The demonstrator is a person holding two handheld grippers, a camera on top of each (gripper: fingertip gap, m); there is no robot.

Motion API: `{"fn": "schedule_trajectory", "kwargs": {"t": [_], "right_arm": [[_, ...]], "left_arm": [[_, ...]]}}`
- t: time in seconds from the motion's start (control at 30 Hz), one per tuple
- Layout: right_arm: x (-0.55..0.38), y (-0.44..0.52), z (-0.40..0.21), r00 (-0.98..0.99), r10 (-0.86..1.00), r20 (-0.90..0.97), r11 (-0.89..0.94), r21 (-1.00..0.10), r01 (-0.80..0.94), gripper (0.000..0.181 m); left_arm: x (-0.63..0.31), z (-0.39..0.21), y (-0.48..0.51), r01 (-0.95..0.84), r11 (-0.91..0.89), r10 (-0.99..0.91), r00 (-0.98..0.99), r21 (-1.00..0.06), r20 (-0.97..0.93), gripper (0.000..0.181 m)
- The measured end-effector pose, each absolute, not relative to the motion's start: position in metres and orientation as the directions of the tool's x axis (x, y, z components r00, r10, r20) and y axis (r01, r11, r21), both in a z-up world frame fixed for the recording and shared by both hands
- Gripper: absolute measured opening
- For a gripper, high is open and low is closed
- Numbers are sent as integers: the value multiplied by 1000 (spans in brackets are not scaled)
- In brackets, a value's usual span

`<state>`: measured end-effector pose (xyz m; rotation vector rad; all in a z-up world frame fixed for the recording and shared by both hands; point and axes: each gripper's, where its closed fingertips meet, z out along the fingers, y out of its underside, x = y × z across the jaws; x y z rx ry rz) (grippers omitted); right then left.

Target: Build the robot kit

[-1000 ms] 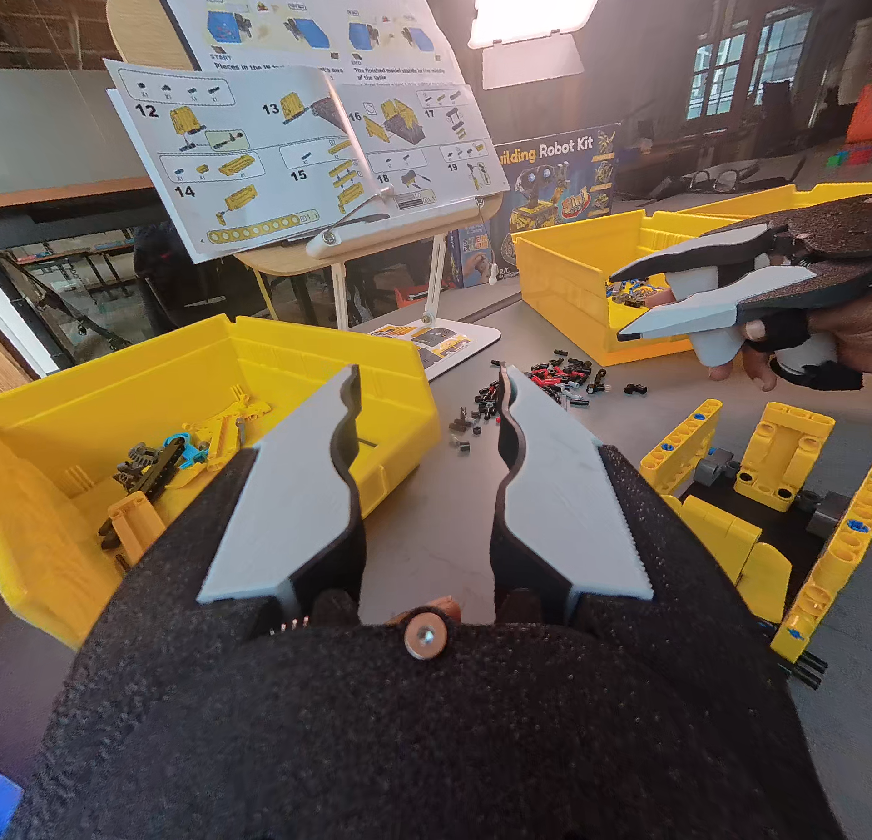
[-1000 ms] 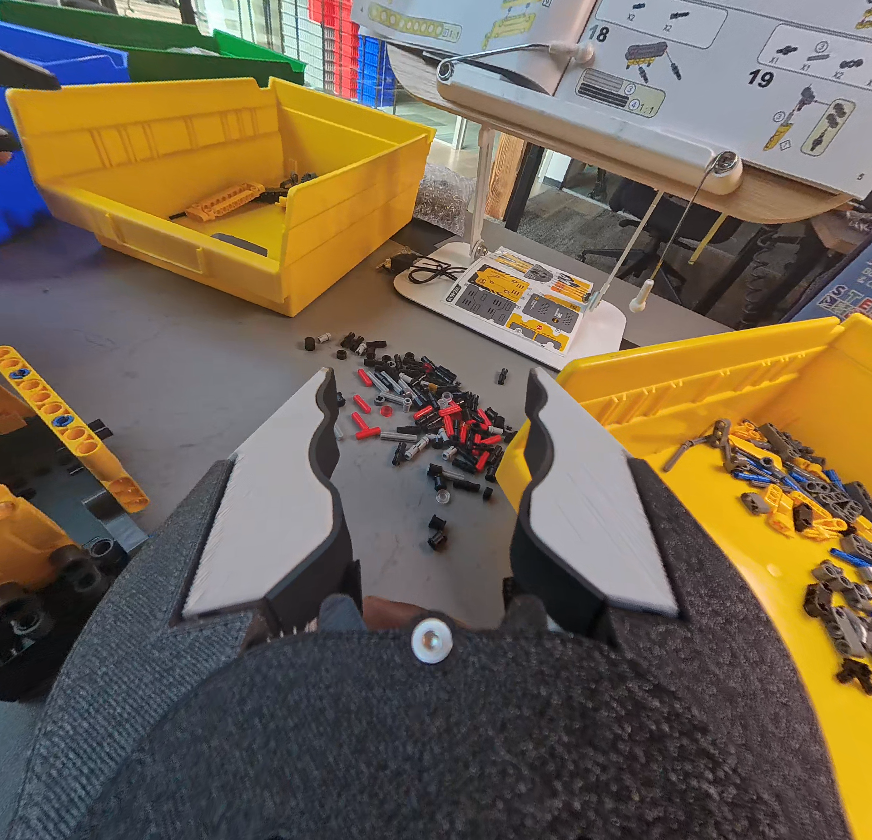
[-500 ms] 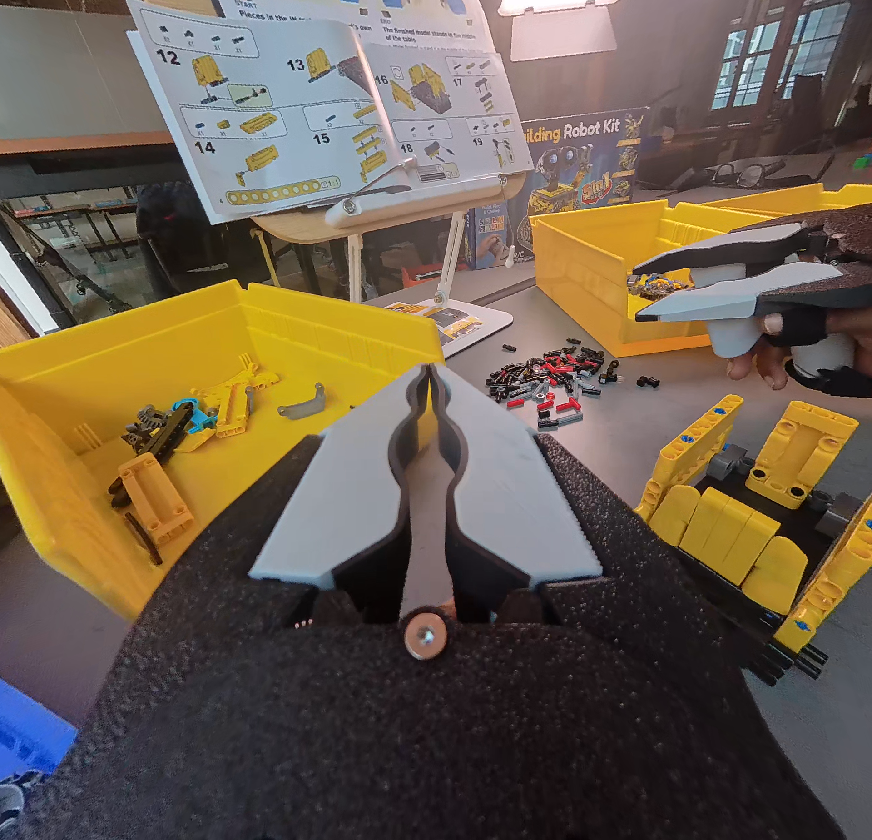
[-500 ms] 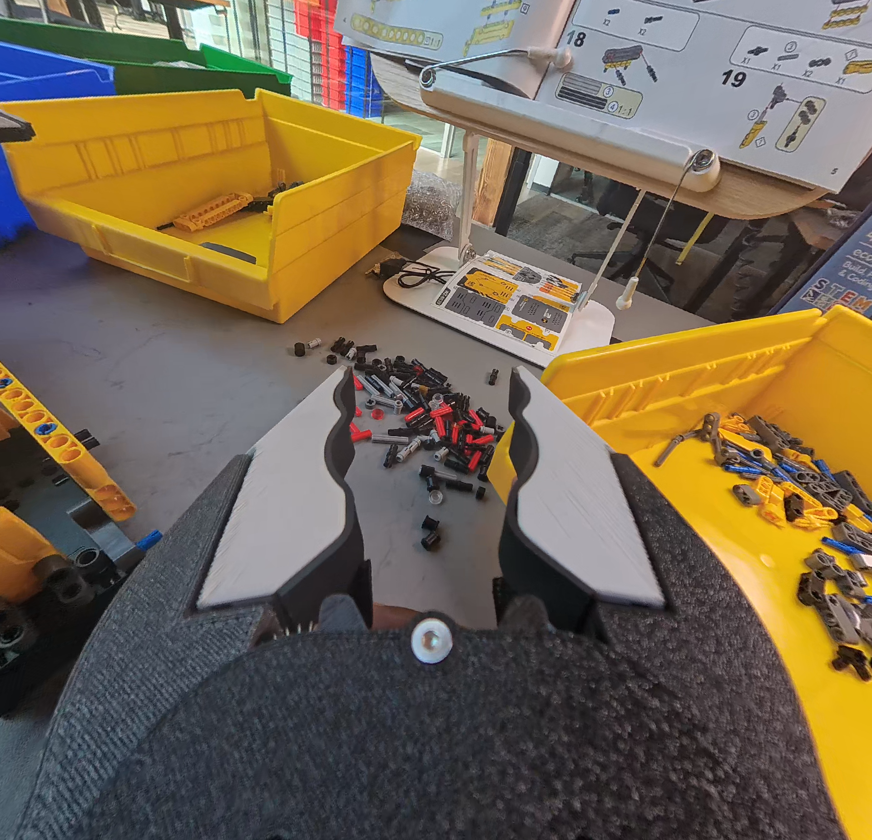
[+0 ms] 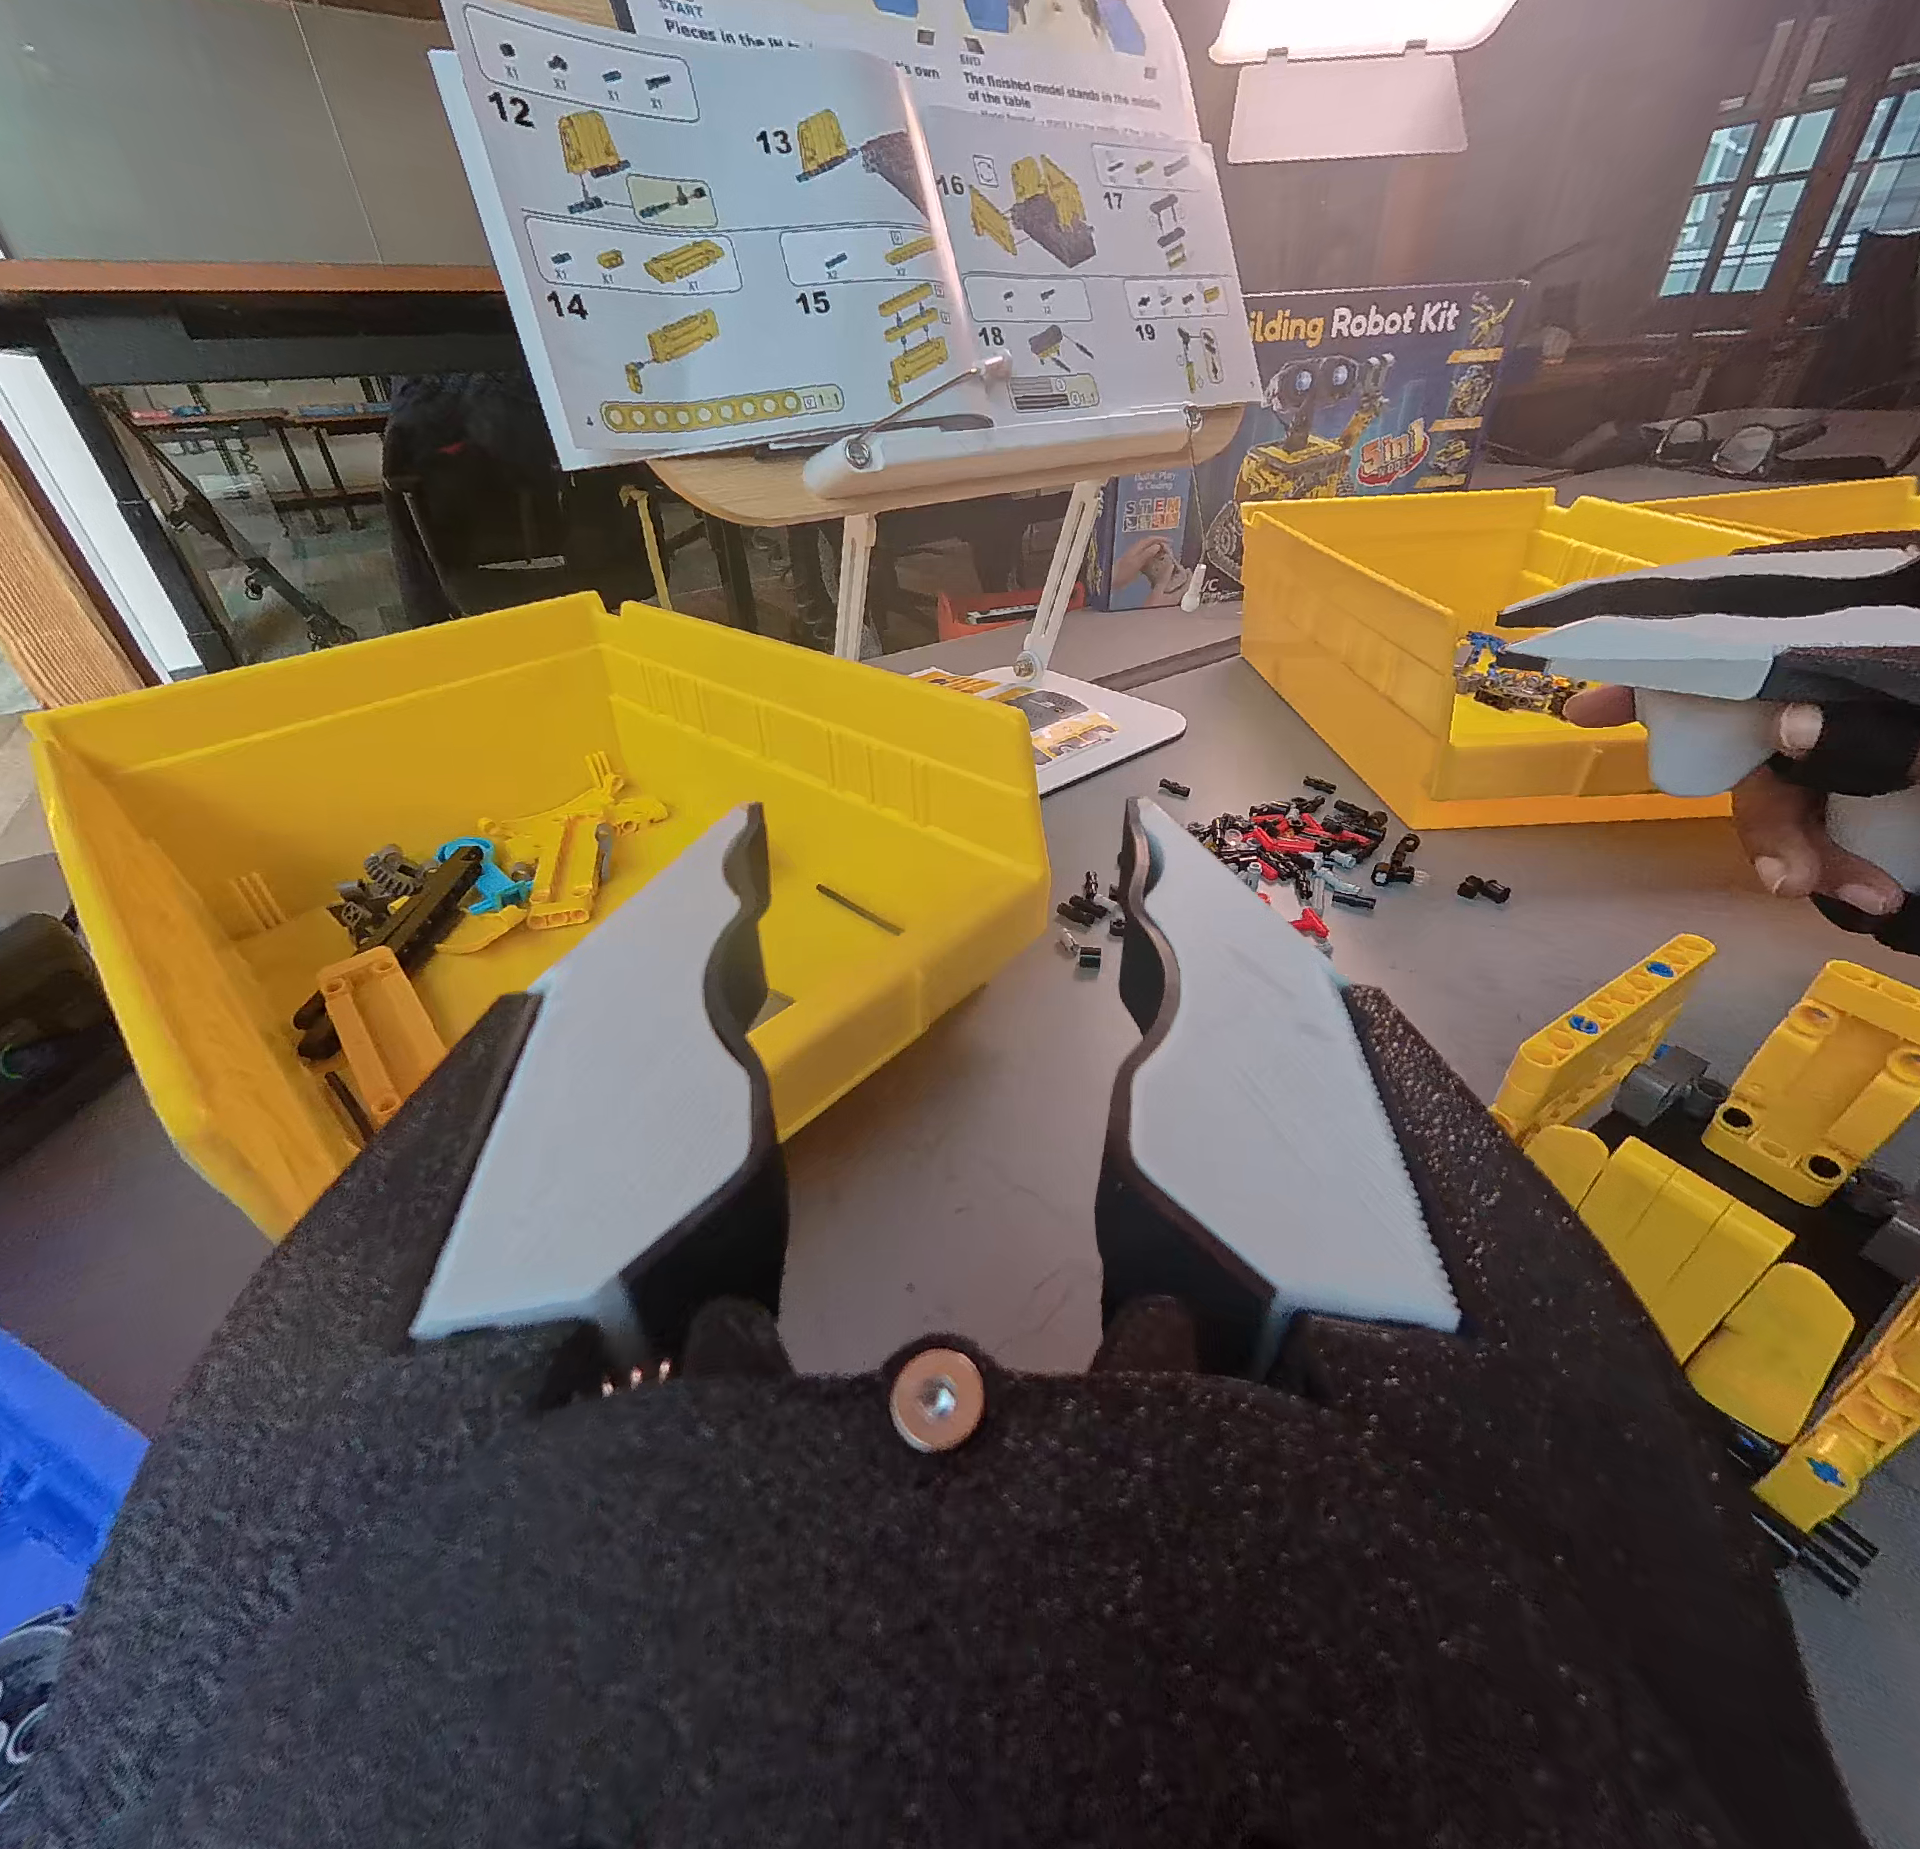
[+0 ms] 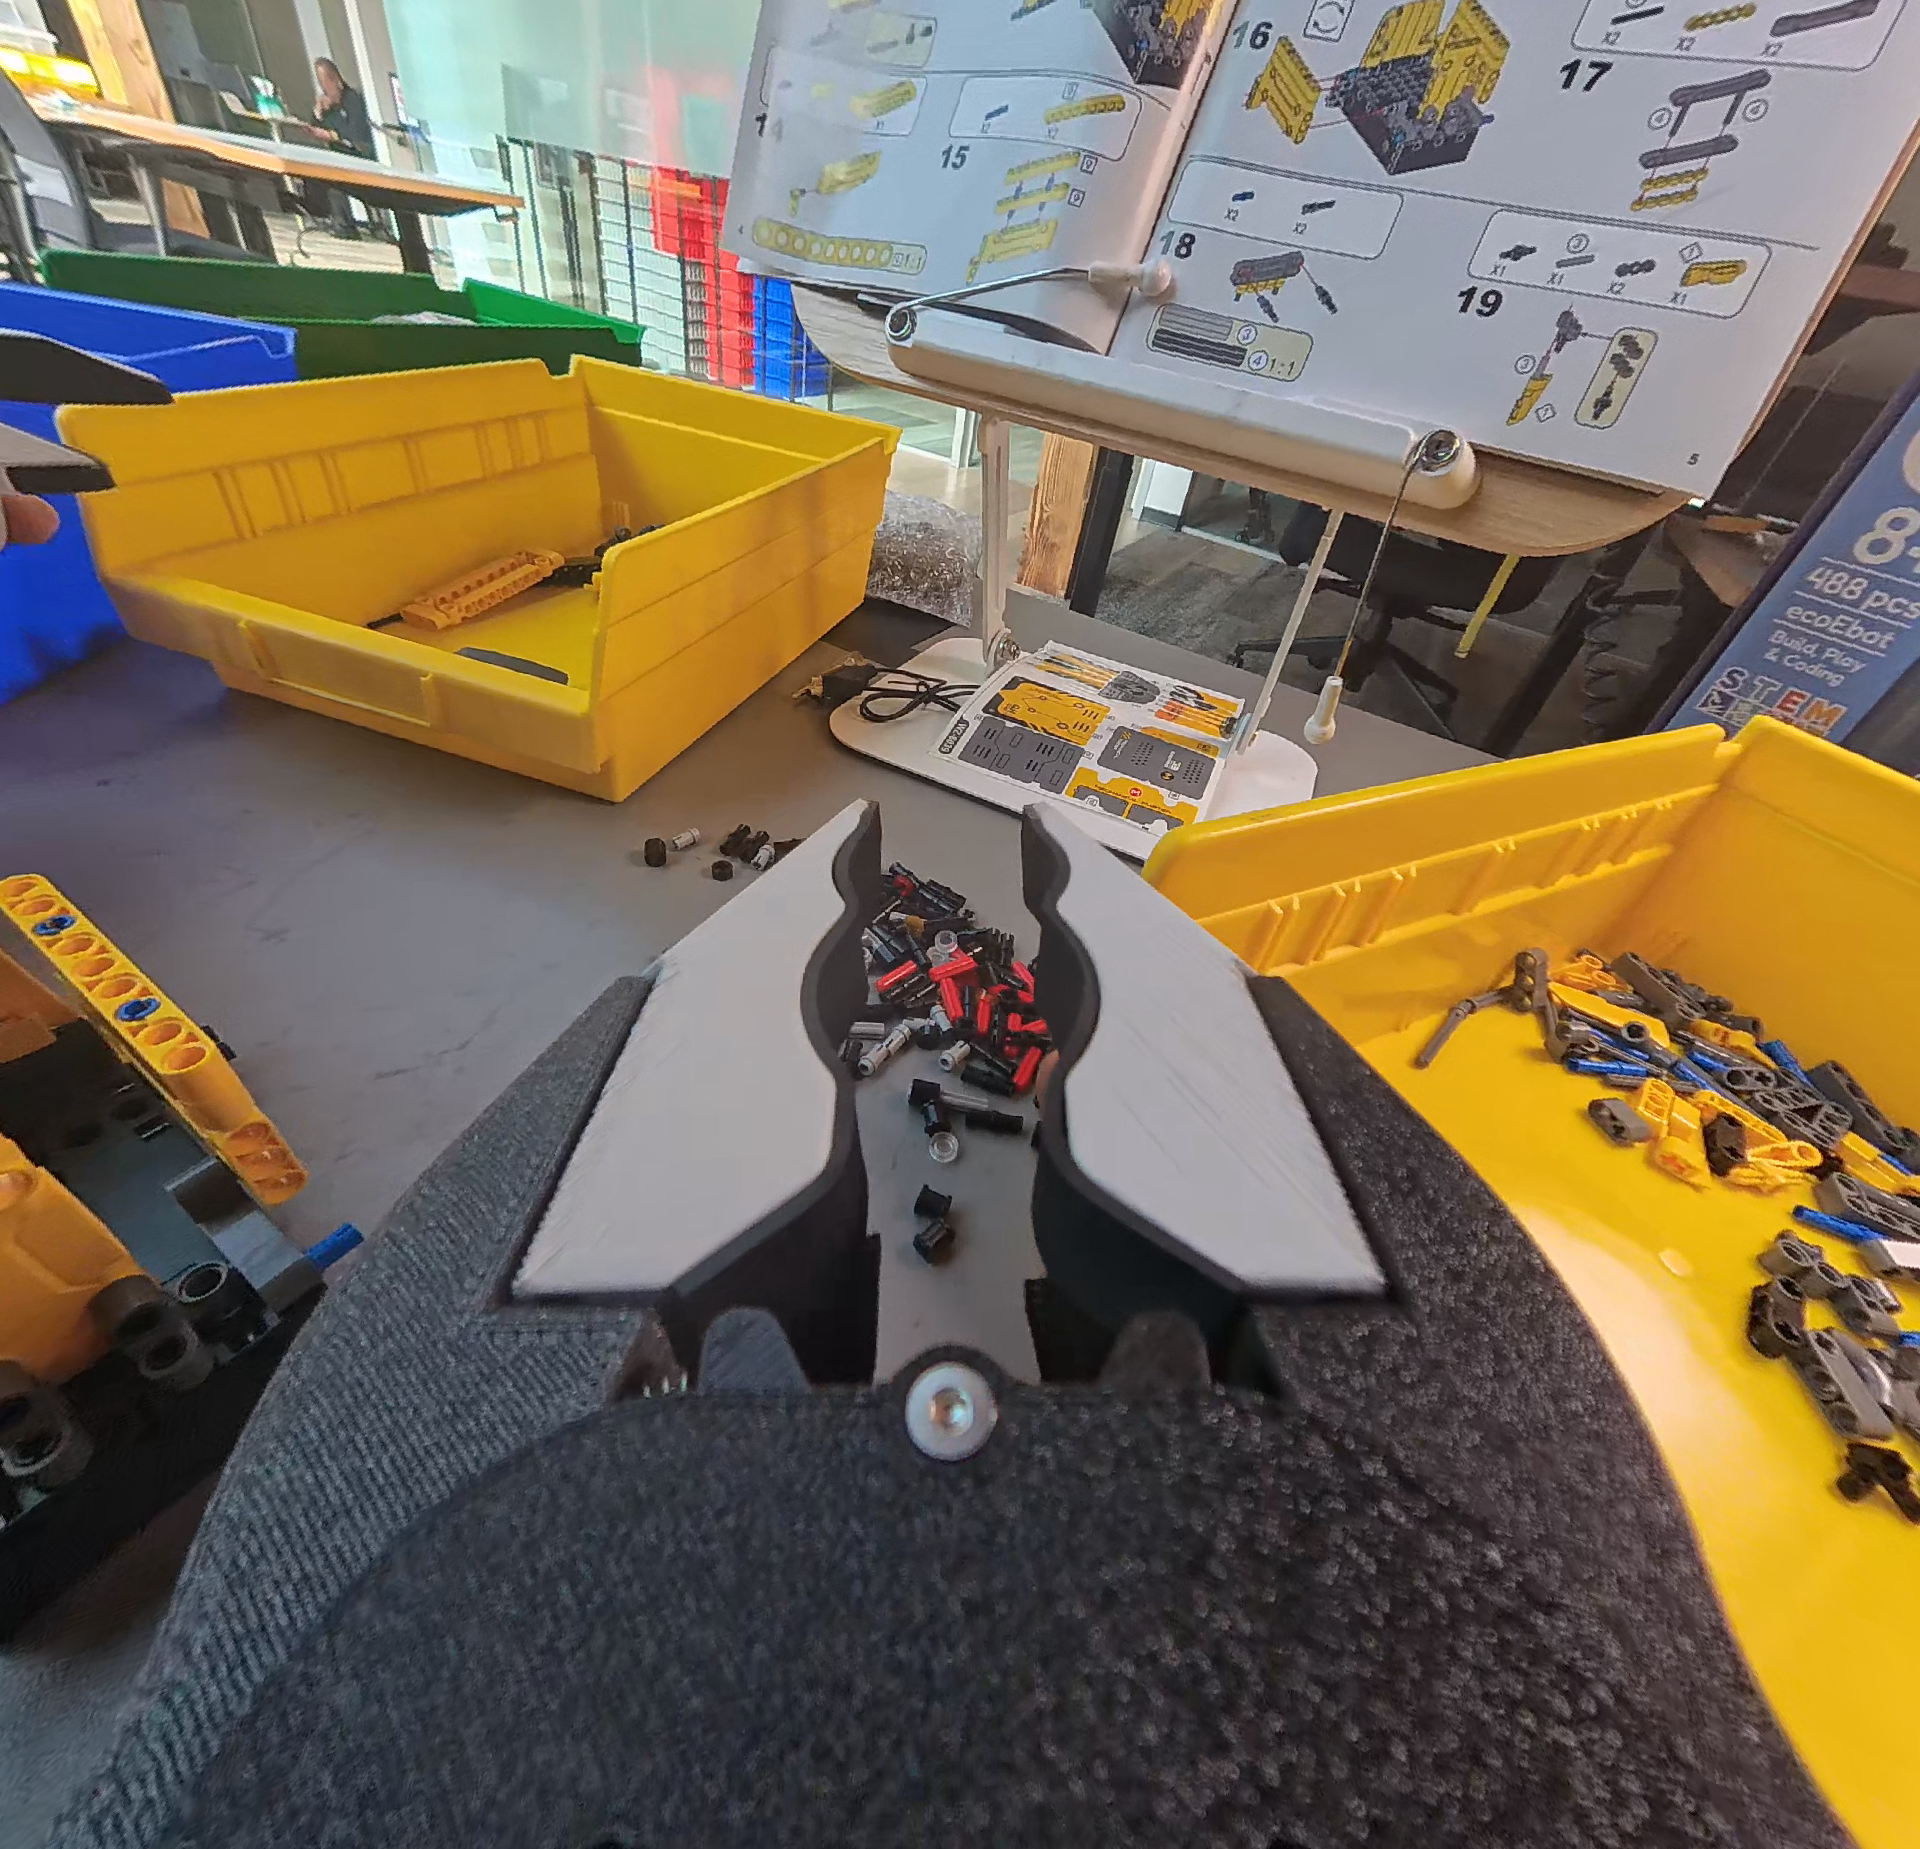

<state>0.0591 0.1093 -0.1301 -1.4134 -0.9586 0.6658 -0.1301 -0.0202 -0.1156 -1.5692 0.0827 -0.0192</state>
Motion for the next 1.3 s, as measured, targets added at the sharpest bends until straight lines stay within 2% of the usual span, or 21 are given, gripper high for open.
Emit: {"fn": "schedule_trajectory", "kwargs": {"t": [0.17,0.47,0.8,1.03,1.3], "right_arm": [[57,107,-130,472,868,155,90,-983,157,42],[55,107,-132,461,874,152,91,-984,151,50],[55,114,-117,487,862,140,99,-989,110,50],[44,144,-51,533,815,228,217,-972,85,39],[32,243,33,680,679,275,345,-938,35,27]], "left_arm": [[-128,-116,-20,-56,-5,-75,996,-998,-55,84],[-128,-112,-22,-42,25,-86,995,-999,-44,79],[-128,-113,-21,-44,23,-87,995,-999,-46,78],[-125,-118,-20,-44,-3,-95,995,-999,-43,72],[-125,-117,-20,-66,4,-91,994,-998,-66,70]]}}
